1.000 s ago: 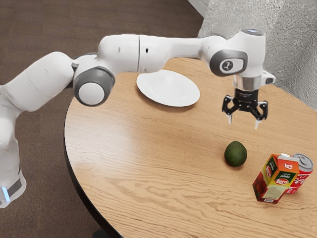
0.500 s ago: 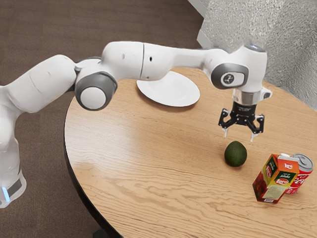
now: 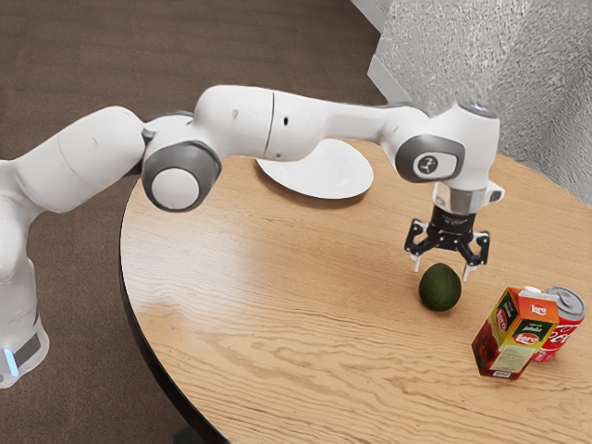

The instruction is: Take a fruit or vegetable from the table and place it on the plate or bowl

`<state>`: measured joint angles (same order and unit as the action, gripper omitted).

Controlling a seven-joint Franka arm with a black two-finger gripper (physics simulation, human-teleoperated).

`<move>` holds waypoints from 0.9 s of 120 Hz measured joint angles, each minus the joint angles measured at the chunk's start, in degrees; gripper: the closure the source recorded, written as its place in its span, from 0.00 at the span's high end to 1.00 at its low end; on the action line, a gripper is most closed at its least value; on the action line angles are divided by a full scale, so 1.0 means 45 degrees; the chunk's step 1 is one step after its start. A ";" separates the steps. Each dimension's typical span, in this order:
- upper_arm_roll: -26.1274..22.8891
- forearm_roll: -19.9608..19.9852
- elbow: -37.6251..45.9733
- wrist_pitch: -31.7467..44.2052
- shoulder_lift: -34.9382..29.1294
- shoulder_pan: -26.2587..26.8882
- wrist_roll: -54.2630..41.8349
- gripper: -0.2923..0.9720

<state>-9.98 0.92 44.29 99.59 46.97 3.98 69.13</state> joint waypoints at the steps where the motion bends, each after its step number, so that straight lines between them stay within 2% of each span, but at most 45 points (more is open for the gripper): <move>1: -0.0001 -0.0001 -0.0013 0.0002 0.0025 0.0003 0.0010 0.77; 72: 0.0021 -0.0013 -0.0471 0.0076 0.1012 -0.0051 0.0478 0.77; 76: 0.0017 -0.0014 -0.0539 0.0076 0.1079 -0.0039 0.0495 0.75; 90: 0.0013 -0.0030 -0.0550 0.0041 0.1162 -0.0041 0.0552 0.61; 108: 0.0011 -0.0048 -0.0454 -0.0012 0.1181 -0.0062 0.0626 0.58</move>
<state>-9.93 0.70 42.25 99.54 52.28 3.70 71.95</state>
